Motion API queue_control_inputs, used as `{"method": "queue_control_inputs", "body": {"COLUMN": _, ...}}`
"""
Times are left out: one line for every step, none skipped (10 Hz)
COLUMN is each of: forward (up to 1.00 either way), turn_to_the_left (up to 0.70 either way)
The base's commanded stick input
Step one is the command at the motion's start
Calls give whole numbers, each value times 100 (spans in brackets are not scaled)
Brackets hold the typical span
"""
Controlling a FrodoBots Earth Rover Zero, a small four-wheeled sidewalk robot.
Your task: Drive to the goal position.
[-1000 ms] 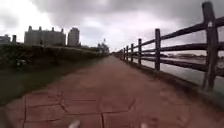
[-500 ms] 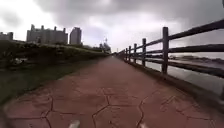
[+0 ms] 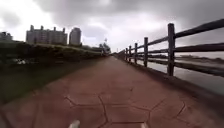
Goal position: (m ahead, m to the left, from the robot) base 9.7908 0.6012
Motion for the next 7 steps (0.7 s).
{"method": "queue_control_inputs", "body": {"forward": 70, "turn_to_the_left": 27}}
{"method": "queue_control_inputs", "body": {"forward": 70, "turn_to_the_left": 20}}
{"method": "queue_control_inputs", "body": {"forward": 70, "turn_to_the_left": 8}}
{"method": "queue_control_inputs", "body": {"forward": 70, "turn_to_the_left": 0}}
{"method": "queue_control_inputs", "body": {"forward": 70, "turn_to_the_left": 0}}
{"method": "queue_control_inputs", "body": {"forward": 70, "turn_to_the_left": 0}}
{"method": "queue_control_inputs", "body": {"forward": 70, "turn_to_the_left": 0}}
